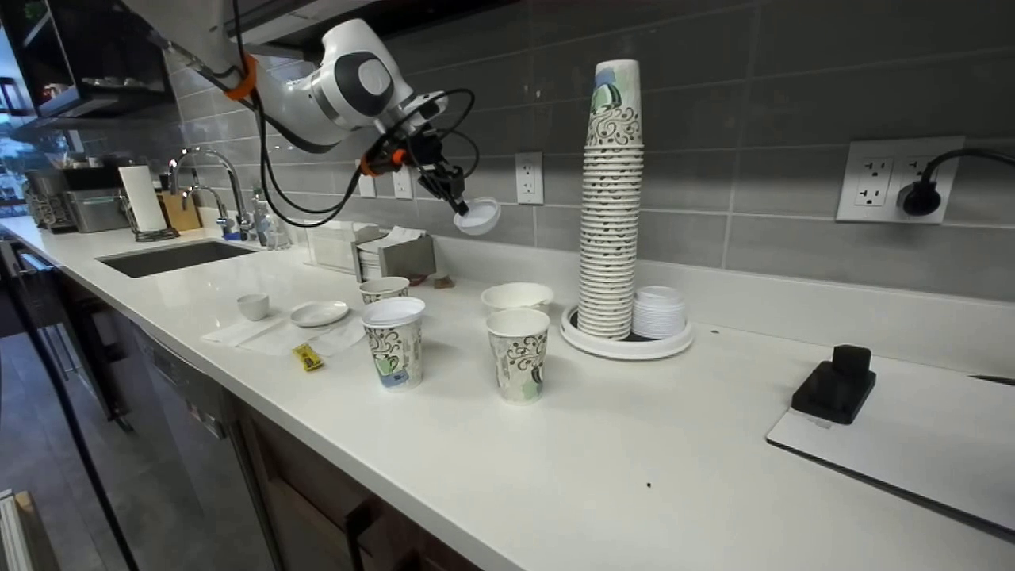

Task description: Put the lid in the bowl

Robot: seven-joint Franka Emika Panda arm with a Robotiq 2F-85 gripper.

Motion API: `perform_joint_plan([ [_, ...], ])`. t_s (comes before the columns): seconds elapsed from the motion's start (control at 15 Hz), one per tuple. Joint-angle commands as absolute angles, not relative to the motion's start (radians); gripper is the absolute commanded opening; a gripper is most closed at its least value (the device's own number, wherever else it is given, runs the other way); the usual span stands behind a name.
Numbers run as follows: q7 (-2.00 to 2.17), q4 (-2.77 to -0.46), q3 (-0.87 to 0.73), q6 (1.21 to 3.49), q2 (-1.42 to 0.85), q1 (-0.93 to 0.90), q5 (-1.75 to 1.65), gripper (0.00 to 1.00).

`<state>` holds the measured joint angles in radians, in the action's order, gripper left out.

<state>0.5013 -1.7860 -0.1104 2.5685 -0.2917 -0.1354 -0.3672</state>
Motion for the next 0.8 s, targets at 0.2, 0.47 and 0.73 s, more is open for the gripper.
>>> perform_joint_plan([
  [0.2,0.574,-1.734,-0.160,2.577,-0.423,-0.146,-0.386,0.01],
  [0.47,0.640,-1.644,-0.218,2.579,-0.515,-0.154,-0.372,0.01],
  [0.73,0.648,-1.554,-0.232,2.515,-0.574,-0.147,-0.338,0.01],
])
